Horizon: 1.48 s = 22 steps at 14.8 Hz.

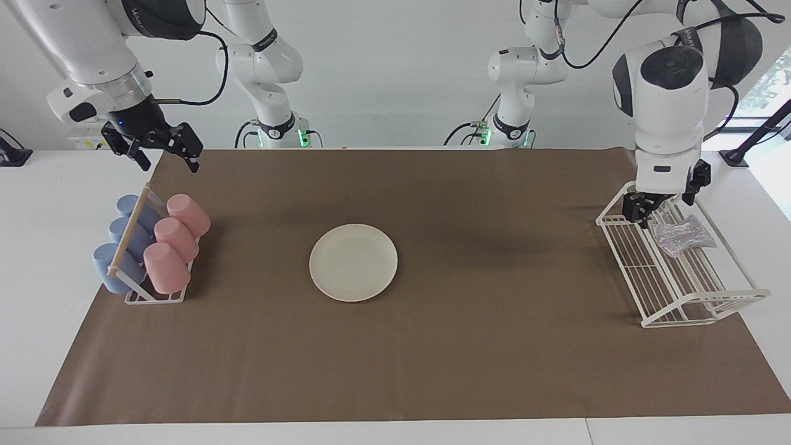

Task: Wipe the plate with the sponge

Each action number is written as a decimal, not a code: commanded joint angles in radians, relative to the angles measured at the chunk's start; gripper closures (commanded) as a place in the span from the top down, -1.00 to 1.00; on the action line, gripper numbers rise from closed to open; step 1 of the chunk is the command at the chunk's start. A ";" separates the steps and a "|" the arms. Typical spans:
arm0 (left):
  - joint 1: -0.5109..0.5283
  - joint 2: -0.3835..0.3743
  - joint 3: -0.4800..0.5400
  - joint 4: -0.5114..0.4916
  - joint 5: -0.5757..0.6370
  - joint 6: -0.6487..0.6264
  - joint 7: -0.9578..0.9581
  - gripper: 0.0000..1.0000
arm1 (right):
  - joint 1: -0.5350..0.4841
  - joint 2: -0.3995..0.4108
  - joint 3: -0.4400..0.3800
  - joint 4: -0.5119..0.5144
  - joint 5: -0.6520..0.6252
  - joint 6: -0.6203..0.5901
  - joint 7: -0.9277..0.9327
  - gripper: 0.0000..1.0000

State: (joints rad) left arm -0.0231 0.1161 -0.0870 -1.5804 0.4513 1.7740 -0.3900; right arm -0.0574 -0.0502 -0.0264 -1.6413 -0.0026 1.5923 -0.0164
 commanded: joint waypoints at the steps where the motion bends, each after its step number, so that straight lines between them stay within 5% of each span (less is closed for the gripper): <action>1: 0.049 -0.013 -0.002 0.051 -0.135 -0.042 0.056 1.00 | -0.004 -0.008 0.008 -0.005 0.000 -0.023 0.015 1.00; 13: 0.132 -0.127 -0.002 0.119 -0.416 -0.267 0.204 1.00 | -0.004 -0.010 0.008 -0.005 -0.002 -0.049 0.015 1.00; 22: 0.077 -0.202 0.044 0.102 -0.545 -0.491 0.281 1.00 | -0.004 -0.010 0.008 -0.005 0.000 -0.049 0.015 1.00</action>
State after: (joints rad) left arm 0.0862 -0.0637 -0.0659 -1.4646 -0.0720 1.3235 -0.1374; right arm -0.0564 -0.0504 -0.0250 -1.6415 -0.0026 1.5574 -0.0164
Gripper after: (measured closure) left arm 0.000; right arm 0.000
